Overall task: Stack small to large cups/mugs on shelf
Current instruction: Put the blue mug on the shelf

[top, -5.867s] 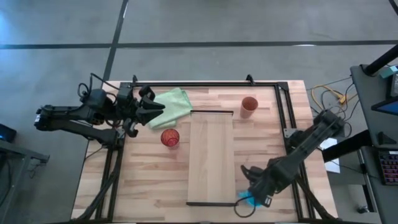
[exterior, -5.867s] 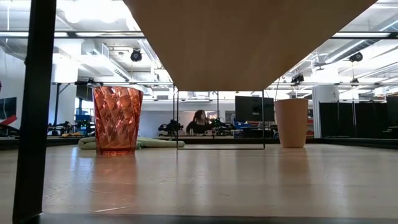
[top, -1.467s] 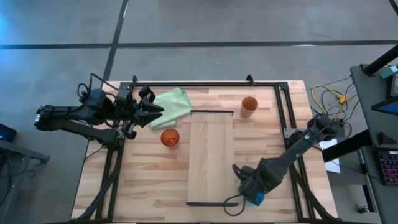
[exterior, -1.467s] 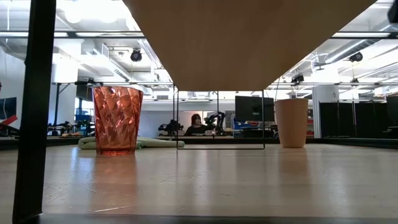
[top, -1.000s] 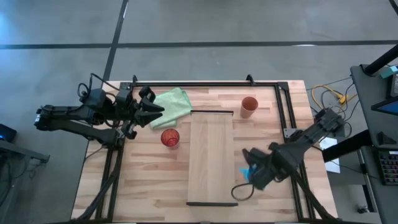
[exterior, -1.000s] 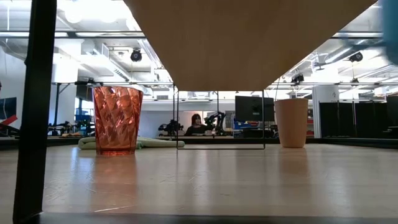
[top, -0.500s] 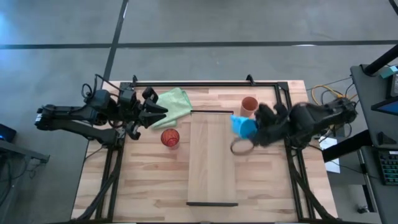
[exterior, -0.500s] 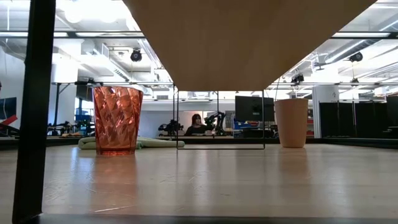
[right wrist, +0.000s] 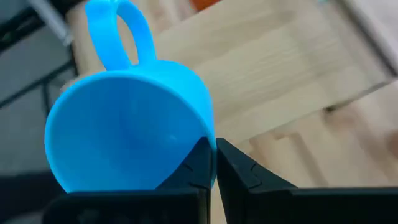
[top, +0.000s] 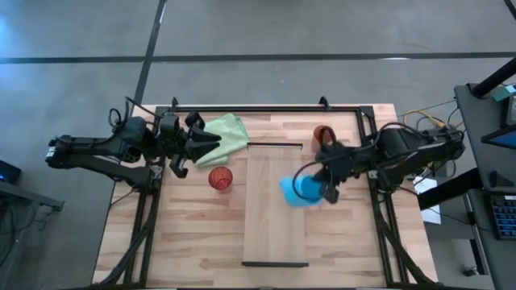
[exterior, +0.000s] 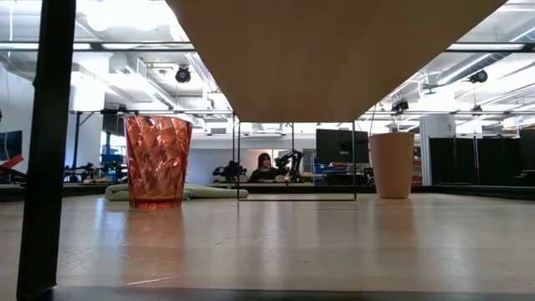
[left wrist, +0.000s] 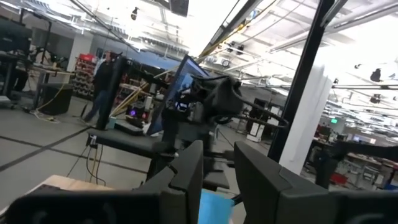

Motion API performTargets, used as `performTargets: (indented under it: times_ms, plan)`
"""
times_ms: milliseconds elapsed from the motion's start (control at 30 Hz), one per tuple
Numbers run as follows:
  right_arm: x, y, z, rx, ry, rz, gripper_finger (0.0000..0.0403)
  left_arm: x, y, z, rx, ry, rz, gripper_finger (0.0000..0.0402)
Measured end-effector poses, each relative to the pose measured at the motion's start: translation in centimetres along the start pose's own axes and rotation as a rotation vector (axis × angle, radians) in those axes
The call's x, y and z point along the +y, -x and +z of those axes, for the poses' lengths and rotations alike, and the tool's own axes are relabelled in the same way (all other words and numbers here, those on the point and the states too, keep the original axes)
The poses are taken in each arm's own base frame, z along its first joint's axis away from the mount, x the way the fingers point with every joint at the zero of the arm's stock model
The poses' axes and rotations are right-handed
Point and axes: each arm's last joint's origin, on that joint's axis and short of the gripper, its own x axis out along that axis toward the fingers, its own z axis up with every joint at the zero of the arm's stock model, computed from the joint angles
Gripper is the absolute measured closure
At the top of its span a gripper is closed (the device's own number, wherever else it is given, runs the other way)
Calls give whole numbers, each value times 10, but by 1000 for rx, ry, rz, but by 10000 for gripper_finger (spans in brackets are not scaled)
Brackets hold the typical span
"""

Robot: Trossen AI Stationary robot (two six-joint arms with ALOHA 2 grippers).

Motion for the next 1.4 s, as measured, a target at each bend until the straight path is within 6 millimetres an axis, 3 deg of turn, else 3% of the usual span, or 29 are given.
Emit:
performTargets:
  times_ms: [267, 467, 767, 1167, 1400]
  plan:
    - [25, -32, -5, 106, 121, 34, 394, 0, 1, 0, -4, -5, 16, 324]
    - [45, -49, 7, 84, 245, 154, 394, 3, -1, -2, 7, -8, 75, 324]
    - [67, -59, 32, 167, 477, 101, 394, 5, -1, -6, 38, -10, 95, 324]
    - [97, -92, 52, 246, 497, 131, 394, 3, 2, -2, 22, -3, 89, 324]
    - [108, -101, 48, 273, 471, 142, 394, 2, 5, 0, 10, -1, 82, 324]
